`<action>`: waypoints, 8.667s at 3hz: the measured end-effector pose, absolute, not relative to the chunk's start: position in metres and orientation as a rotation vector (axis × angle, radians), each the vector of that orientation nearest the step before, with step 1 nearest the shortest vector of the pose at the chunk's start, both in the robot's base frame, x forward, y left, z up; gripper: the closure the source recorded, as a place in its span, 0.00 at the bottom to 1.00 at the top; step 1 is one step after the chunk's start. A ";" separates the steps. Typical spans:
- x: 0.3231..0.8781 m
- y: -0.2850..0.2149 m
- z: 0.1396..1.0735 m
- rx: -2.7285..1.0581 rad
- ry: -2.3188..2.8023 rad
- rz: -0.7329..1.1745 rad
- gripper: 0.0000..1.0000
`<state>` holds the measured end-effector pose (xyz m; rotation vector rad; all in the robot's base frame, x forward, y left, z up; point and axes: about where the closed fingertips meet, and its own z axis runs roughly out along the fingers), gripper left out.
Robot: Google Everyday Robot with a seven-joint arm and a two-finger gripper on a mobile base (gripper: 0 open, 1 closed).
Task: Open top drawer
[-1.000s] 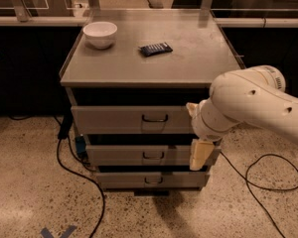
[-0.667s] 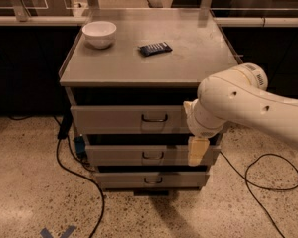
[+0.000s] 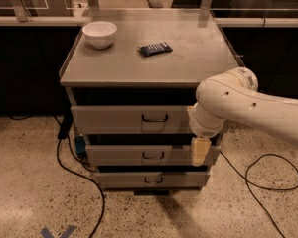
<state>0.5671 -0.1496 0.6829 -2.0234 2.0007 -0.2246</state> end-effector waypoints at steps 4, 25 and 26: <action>0.631 -0.127 0.635 -2.016 2.021 -0.107 0.00; 0.345 -0.167 0.738 -2.260 2.334 0.755 0.00; 0.345 -0.167 0.738 -2.260 2.333 0.756 0.00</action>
Offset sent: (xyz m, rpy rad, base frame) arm 0.0642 0.0247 -0.0132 0.0073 -0.0934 0.0430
